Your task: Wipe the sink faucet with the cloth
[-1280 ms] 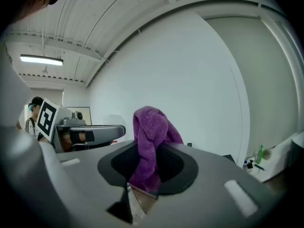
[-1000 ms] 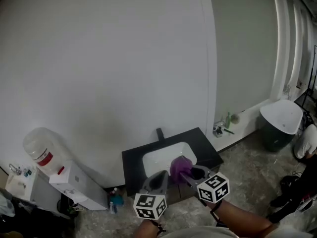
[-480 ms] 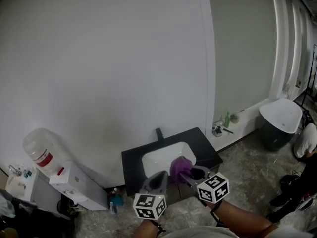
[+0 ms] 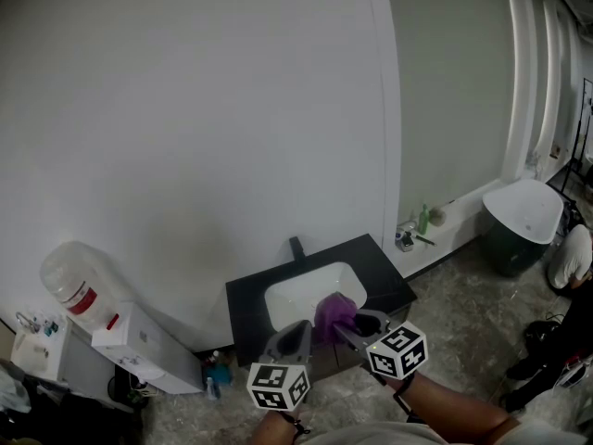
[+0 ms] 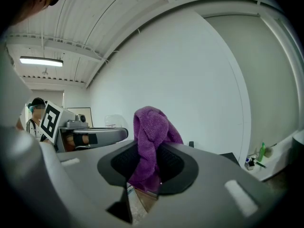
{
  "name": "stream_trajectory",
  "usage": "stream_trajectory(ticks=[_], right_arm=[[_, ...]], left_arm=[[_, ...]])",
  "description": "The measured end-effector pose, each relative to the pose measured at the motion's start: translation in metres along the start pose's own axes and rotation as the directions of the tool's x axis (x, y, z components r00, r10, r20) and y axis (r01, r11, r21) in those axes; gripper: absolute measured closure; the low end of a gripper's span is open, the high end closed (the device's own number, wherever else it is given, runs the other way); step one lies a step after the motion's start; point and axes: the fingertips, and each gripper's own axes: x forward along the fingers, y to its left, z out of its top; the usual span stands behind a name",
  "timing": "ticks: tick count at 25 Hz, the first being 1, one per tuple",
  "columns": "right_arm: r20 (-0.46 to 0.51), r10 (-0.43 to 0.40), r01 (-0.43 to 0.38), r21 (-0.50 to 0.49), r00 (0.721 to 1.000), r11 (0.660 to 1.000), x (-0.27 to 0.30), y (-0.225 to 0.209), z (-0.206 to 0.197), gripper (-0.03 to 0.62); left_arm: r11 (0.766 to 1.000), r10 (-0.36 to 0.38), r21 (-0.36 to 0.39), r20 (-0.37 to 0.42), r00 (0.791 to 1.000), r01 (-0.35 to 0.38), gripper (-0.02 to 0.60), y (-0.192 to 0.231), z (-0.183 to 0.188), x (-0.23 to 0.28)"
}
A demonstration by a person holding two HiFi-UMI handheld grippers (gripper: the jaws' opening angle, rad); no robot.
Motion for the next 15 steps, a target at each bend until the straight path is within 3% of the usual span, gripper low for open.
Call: stream_trajectory(ticks=[15], right_arm=[[-0.008, -0.075, 0.076, 0.056, 0.997, 0.996, 0.064, 0.010, -0.013, 0.493]], left_arm=[[0.998, -0.066, -0.019, -0.059, 0.996, 0.065, 0.575, 0.074, -0.018, -0.005]])
